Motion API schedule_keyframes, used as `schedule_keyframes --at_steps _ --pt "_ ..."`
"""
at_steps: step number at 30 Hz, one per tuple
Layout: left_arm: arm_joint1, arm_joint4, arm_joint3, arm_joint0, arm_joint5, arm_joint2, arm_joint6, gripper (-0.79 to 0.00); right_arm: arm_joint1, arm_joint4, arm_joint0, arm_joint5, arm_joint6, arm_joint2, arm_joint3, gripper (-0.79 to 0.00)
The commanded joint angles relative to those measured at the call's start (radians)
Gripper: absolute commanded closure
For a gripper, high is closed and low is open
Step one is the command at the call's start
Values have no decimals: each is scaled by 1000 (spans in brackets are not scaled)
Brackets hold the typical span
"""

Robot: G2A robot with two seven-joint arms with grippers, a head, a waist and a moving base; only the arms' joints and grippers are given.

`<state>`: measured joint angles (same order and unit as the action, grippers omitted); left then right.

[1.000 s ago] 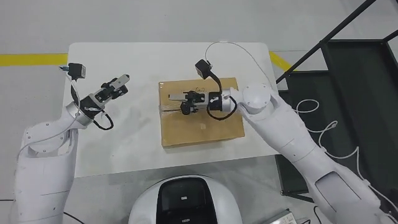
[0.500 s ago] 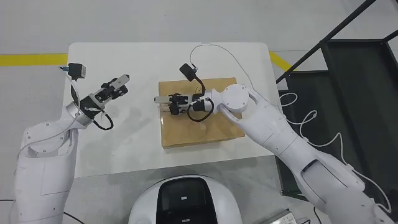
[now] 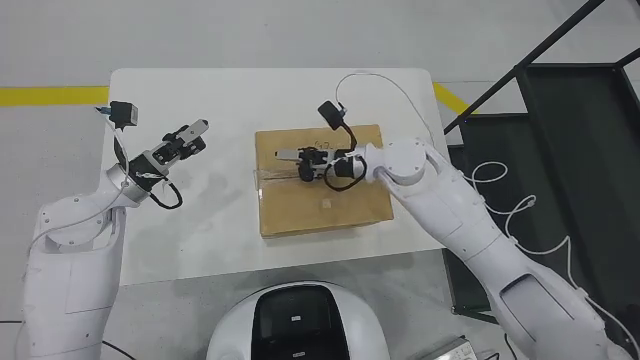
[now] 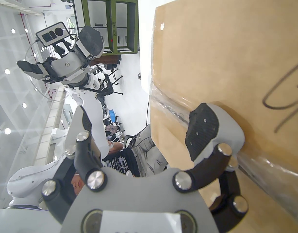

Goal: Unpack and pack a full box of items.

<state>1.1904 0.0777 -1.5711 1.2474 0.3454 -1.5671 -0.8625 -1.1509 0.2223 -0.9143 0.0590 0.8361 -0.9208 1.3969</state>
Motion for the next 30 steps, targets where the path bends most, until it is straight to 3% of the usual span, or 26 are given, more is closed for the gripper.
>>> schedule_keyframes --at_steps 1,30 --pt "0 0 0 0 0 0 0 -785 11 -4 -29 10 -1 -35 16 -785" --pt "0 0 0 0 0 0 0 -785 96 -12 -299 77 -64 -414 134 -785"
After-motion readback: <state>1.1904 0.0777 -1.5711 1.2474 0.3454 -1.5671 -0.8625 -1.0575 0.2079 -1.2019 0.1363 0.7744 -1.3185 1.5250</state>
